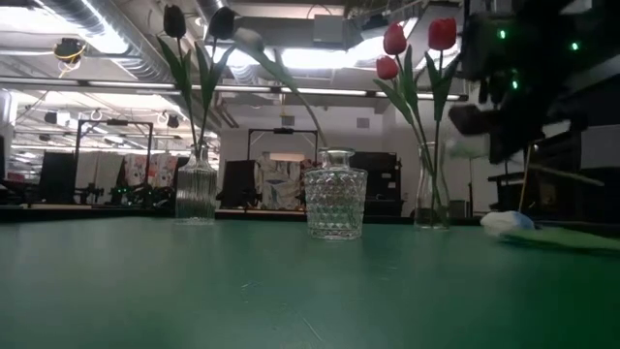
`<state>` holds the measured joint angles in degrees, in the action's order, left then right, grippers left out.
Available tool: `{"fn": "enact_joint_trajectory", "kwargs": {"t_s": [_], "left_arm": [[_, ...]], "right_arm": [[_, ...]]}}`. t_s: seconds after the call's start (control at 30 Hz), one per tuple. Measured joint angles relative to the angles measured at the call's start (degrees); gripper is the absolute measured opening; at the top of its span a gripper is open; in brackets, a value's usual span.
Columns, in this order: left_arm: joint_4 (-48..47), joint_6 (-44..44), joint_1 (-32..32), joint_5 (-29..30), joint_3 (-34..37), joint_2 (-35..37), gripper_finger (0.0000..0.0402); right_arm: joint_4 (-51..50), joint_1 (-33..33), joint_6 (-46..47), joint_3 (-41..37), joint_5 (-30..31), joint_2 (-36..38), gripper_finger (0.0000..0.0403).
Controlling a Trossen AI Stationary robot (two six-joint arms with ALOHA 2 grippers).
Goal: Sort flowers into vase by color
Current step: Put the top white tulip into the middle transparent vase
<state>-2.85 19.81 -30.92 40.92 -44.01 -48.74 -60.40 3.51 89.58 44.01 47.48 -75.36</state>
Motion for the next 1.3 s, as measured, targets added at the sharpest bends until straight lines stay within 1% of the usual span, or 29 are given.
{"fn": "enact_joint_trajectory", "kwargs": {"t_s": [0.27, 0.4, 0.6, 0.77, 0.83, 0.93, 1.13, 1.2, 1.3], "left_arm": [[0.06, 0.73, 0.00, -0.02, -0.02, -0.02, 0.0200], [0.06, 0.87, 0.00, -0.02, -0.02, -0.02, 0.0200], [0.04, 0.84, 0.00, -0.02, -0.02, -0.02, 0.0200], [-0.06, 0.75, 0.00, -0.02, -0.02, -0.02, 0.0200], [-0.21, 0.70, 0.00, -0.02, -0.02, -0.02, 0.0200], [-1.29, 0.77, 0.00, -0.02, -0.02, -0.02, 0.0200], [-1.68, 0.81, 0.00, -0.03, -0.02, -0.04, 0.0200], [-1.69, 0.81, 0.00, -0.02, -0.02, -0.04, 0.0200], [-1.94, 0.81, 0.00, -0.02, -0.02, -0.04, 0.0200]], "right_arm": [[-13.84, -2.94, -0.04, 7.26, 9.88, 8.83, 0.0001], [-16.77, -2.63, -0.24, 10.28, 15.96, 12.70, 0.0001], [-16.15, 1.52, -6.14, 15.21, 23.83, 15.05, 0.0001], [-15.45, 8.14, -11.26, 20.46, 31.18, 14.74, 0.0000], [-13.75, 11.37, -14.92, 22.19, 34.72, 14.56, 0.0000], [-7.86, 16.86, -22.53, 24.32, 40.08, 13.98, 0.0000], [8.78, 26.01, -37.06, 25.44, 40.66, 11.20, 0.0000], [12.31, 28.53, -39.45, 25.40, 40.68, 9.27, 0.0000], [16.27, 31.85, -40.32, 25.37, 40.73, 5.86, 0.0000]]}}
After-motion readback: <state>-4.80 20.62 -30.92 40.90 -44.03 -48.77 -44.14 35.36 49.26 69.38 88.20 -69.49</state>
